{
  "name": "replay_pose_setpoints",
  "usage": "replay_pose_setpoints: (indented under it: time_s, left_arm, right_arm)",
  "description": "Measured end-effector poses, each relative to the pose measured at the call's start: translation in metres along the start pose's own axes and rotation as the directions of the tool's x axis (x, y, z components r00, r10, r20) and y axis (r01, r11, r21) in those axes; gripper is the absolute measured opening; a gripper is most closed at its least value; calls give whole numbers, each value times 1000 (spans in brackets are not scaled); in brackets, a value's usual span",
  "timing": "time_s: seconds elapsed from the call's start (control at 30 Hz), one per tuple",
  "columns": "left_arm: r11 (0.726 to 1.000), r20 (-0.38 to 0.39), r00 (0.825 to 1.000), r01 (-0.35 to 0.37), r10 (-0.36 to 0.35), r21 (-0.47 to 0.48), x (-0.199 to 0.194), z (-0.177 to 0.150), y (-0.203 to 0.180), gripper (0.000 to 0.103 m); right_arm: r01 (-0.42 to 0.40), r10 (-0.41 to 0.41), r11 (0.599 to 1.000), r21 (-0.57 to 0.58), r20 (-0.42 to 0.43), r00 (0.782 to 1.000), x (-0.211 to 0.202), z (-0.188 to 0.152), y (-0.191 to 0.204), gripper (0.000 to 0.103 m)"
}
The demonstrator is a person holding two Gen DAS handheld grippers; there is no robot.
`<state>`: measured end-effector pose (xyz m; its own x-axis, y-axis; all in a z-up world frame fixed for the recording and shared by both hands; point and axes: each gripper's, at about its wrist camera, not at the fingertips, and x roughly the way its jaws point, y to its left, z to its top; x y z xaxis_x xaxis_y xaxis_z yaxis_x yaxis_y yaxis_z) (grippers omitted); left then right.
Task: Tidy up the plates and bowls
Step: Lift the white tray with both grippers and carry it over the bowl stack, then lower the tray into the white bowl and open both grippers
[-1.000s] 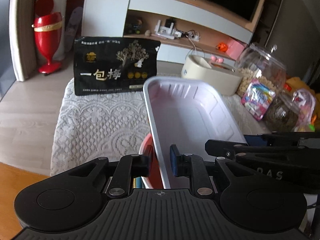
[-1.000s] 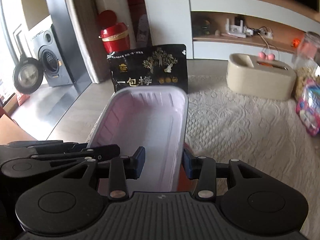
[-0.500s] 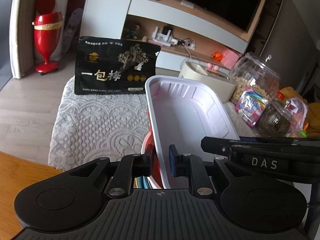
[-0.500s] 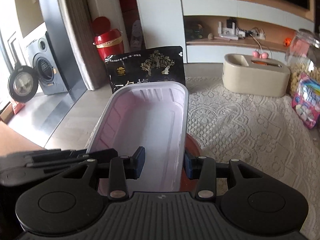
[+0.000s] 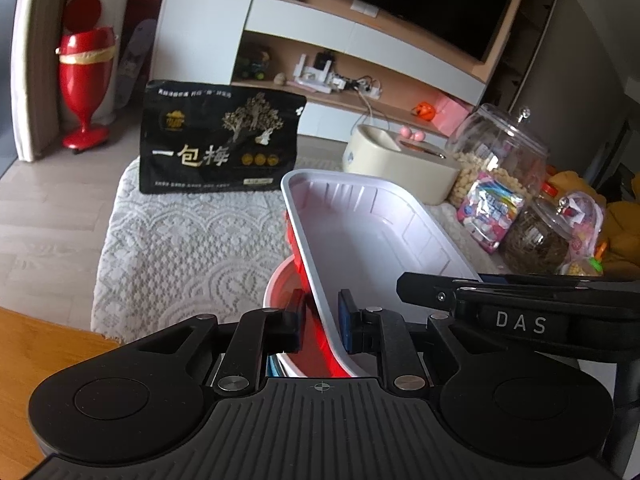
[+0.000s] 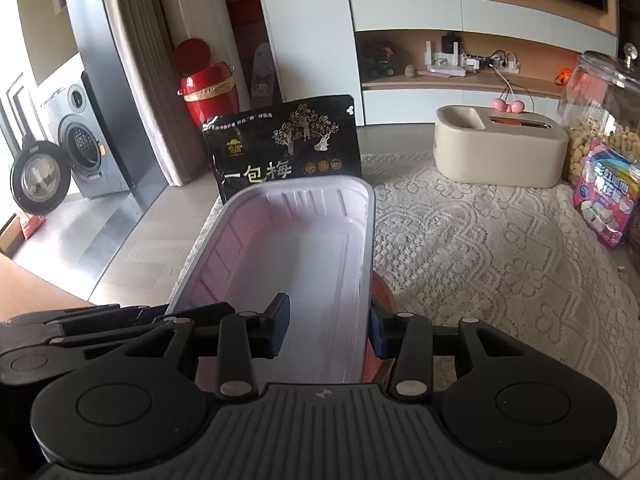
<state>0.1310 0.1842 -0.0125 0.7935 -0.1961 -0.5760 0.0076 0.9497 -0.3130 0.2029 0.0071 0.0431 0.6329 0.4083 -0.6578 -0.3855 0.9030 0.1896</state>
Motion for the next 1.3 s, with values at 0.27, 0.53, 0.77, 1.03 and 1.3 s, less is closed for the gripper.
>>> replay_pose_setpoints:
  time_s: [0.27, 0.53, 0.77, 1.03, 1.3]
  left_arm:
    - [998, -36, 999, 27, -29, -64, 1, 10, 12, 19]
    - [991, -64, 996, 55, -63, -121, 12, 17, 21, 21]
    - [993, 0, 996, 91, -91, -77, -6, 27, 19, 21]
    - [998, -75, 995, 62, -61, 11, 2, 21, 9, 21]
    - [996, -84, 996, 37, -43, -77, 12, 30, 21, 21]
  right_arm:
    - [0, 0, 1000, -22, 6, 1000, 2, 8, -2, 41]
    - [-37, 39, 997, 71, -29, 999, 26, 32, -14, 45]
    - [-94, 91, 994, 64, 39, 995, 4, 38, -14, 45]
    - [-52, 52, 999, 2, 17, 998, 1, 23, -14, 45]
    - [-42, 40, 994, 98, 25, 999, 10, 35, -36, 45]
